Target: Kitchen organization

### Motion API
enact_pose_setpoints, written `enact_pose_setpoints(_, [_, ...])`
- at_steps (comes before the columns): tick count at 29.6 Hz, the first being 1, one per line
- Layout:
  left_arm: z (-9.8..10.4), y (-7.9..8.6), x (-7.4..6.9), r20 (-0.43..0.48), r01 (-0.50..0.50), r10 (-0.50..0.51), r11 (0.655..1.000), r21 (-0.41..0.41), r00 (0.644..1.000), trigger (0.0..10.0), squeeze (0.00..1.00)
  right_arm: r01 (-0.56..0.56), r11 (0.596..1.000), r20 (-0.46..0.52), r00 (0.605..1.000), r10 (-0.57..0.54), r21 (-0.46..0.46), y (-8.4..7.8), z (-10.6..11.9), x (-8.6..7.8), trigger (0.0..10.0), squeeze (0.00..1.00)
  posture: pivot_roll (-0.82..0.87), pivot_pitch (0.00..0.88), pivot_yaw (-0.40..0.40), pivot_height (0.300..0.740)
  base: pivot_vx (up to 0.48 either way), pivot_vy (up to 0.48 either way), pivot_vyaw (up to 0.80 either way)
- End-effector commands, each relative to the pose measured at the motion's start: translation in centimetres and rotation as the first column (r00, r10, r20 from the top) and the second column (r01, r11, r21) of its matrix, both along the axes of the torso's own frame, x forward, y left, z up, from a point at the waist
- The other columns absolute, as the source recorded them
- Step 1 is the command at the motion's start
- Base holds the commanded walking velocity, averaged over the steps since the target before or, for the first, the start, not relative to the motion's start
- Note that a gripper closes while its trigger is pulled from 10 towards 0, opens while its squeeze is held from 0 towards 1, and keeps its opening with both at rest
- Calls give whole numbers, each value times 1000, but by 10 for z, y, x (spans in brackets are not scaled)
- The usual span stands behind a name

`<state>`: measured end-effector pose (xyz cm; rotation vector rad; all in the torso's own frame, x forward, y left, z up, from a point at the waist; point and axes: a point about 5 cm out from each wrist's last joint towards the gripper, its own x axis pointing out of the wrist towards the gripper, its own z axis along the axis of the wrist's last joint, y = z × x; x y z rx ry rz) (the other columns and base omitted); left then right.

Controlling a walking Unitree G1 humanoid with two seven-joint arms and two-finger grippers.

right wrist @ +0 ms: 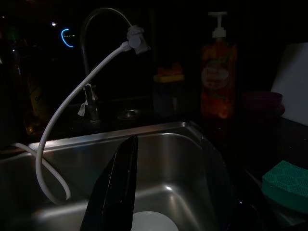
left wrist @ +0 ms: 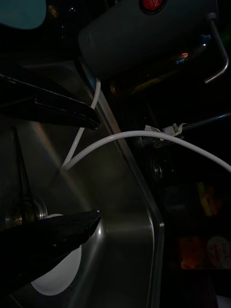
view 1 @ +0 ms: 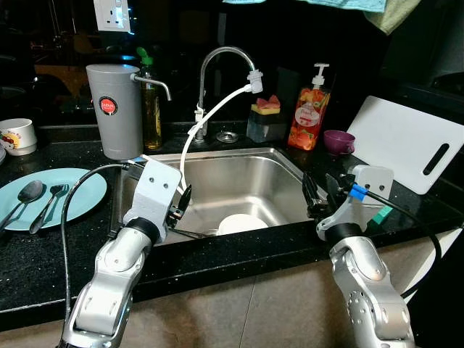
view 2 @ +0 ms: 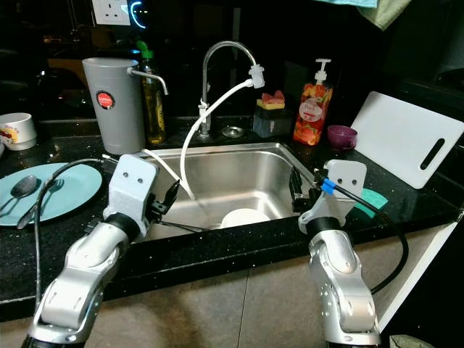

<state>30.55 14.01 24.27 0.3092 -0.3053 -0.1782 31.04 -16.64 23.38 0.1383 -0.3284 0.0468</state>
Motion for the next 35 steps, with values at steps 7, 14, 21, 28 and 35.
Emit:
enact_pose_setpoints(7, [0, -5, 1, -5, 14, -14, 1000, 15, 1000, 10000, 0, 13, 1000, 7, 1000, -13, -5, -2, 1, -3, 10000, 0, 168, 15, -90, 740, 0, 0, 0])
enact_pose_setpoints(14, [-1, -5, 1, -6, 14, -14, 1000, 16, 1000, 10000, 0, 13, 1000, 7, 1000, -13, -5, -2, 1, -4, 10000, 0, 168, 15, -90, 740, 0, 0, 0])
enact_pose_setpoints(21, [0, -5, 1, -6, 16, -16, 1000, 14, 1000, 10000, 0, 13, 1000, 7, 1000, -13, -5, -2, 1, -3, 10000, 0, 169, 17, -89, 740, 0, 0, 0])
enact_pose_setpoints(28, [0, -5, 0, -4, 18, -18, 1000, 9, 1000, 10000, 0, 12, 1000, 6, 1000, -12, -5, -2, 1, -3, 10000, 0, 170, 18, -89, 740, 0, 0, 0])
enact_pose_setpoints(35, [0, -6, 0, -2, 20, -20, 1000, 6, 1000, 10000, 0, 10, 1000, 7, 1000, -10, -4, -1, 2, -3, 10000, 0, 170, 18, -89, 740, 0, 0, 0])
